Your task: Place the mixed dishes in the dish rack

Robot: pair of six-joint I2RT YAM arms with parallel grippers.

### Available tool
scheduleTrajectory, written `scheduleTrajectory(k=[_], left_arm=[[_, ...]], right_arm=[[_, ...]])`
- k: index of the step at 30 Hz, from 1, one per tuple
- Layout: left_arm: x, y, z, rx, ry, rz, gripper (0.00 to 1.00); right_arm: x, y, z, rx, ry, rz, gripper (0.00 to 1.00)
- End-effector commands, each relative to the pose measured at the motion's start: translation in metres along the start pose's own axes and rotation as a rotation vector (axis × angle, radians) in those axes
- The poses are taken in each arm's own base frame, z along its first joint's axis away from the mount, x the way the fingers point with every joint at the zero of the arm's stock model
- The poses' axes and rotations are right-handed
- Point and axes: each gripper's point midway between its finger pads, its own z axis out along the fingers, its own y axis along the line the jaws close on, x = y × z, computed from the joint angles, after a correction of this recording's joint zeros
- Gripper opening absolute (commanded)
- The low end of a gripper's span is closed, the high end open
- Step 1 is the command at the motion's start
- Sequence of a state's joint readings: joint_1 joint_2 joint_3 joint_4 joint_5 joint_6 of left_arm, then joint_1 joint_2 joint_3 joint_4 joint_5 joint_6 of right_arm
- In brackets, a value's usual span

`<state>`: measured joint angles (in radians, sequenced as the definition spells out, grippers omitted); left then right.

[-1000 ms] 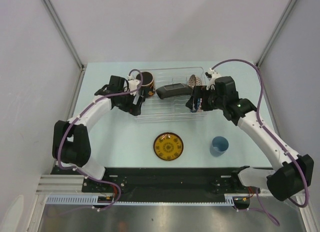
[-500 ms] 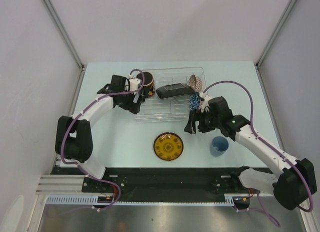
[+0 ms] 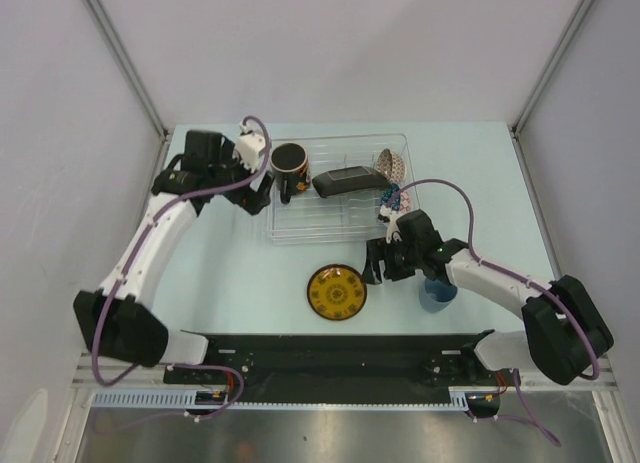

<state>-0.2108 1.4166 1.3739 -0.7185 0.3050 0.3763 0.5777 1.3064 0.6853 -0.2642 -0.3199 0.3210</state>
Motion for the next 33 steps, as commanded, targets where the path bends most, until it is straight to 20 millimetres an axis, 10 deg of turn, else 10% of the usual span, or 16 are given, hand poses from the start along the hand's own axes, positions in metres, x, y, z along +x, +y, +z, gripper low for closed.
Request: scheduleTrajectory(k=[1, 7, 33], left_arm=[[0.08, -0.055, -0.007, 0.195, 0.134, 0.142, 1.0], [0.123, -0.092, 0.002, 0.286, 0.151, 0.285, 1.0], [0.165, -0.189, 0.088, 0.646, 0.251, 0.643, 0.98]], right_arm=[[-0.013, 0.002, 0.014, -0.028, -0.059, -0.023, 0.78], [-0.013, 0.0, 0.026, -0.078, -0.043, -0.023, 0.75], [0.014, 0.005, 0.033, -0.103, 0.07, -0.007, 0.68]])
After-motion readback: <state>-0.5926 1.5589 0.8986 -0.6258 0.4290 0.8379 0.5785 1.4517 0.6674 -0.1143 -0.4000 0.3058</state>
